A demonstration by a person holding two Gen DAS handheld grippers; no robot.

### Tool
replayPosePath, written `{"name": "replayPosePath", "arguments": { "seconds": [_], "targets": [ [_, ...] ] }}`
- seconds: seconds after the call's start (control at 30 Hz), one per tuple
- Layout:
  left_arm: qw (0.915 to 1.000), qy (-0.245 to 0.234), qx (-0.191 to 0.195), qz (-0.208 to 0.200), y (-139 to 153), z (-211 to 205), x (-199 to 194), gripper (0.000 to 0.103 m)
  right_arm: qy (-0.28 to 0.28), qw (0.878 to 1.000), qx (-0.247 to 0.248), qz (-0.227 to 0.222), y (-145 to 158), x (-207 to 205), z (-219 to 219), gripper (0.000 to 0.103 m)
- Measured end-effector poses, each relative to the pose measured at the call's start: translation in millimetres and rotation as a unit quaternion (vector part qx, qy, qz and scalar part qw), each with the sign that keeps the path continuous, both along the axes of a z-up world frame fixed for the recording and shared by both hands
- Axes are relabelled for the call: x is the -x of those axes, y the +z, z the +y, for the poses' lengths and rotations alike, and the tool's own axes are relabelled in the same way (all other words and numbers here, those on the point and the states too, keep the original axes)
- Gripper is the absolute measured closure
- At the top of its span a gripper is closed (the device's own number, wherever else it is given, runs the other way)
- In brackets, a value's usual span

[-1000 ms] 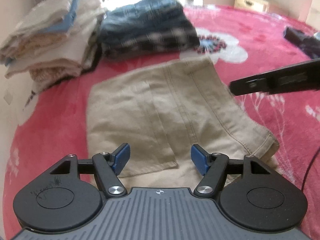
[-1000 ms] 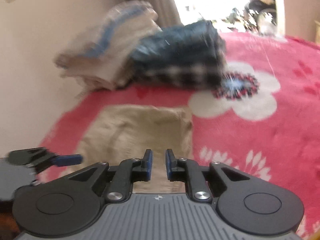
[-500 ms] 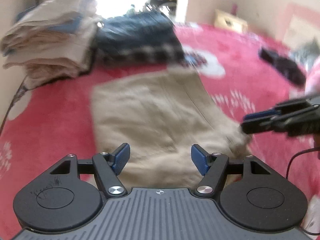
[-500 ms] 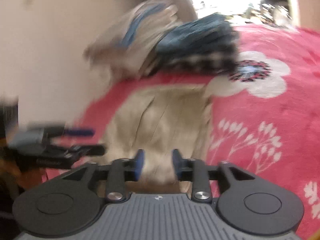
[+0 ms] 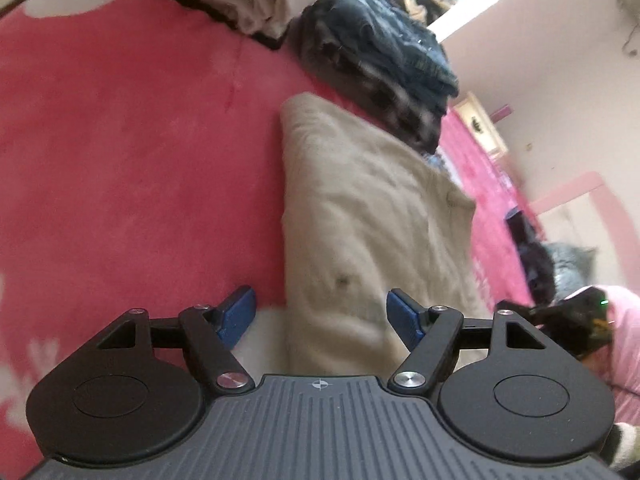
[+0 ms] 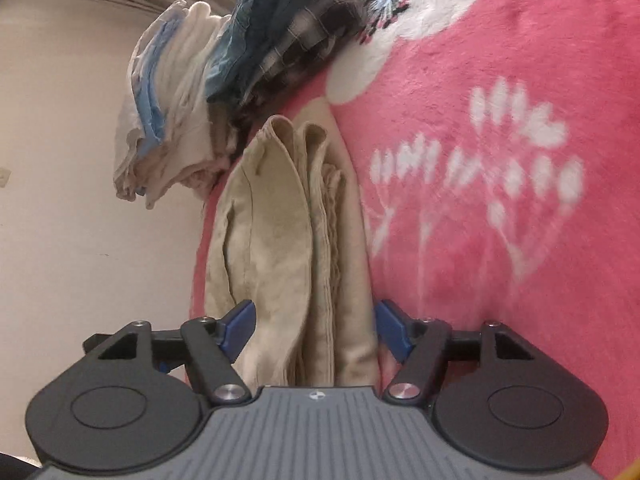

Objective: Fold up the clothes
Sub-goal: 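Slide both grippers under the folded trousers and grasp them from both sides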

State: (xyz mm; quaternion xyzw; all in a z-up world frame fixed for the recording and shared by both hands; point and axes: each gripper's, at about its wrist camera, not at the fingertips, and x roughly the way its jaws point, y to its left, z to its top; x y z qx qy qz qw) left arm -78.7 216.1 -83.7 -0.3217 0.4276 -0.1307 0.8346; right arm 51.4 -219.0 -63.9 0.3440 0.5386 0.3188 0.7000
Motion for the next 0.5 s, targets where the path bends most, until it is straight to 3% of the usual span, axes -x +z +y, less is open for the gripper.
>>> {"name": "replayPosePath", "arguments": {
  "seconds": [0.23,0.37,0.5],
  "targets": [
    [0.9983,-0.013,0.057,-0.001,-9,2,-42,0.03,0.01,1.0,-0.023,0.003,-11,-46,25,0.033],
    [0.998,-0.025,0.056,-0.01,-11,-9,-55,0.026,0.018,0.999,-0.034,-0.003,-14,-56,34,0.029],
    [0.9981,-0.039,0.048,-0.007,-7,-14,-55,0.024,0.037,0.998,-0.057,0.001,-15,-40,27,0.031]
  ]
}}
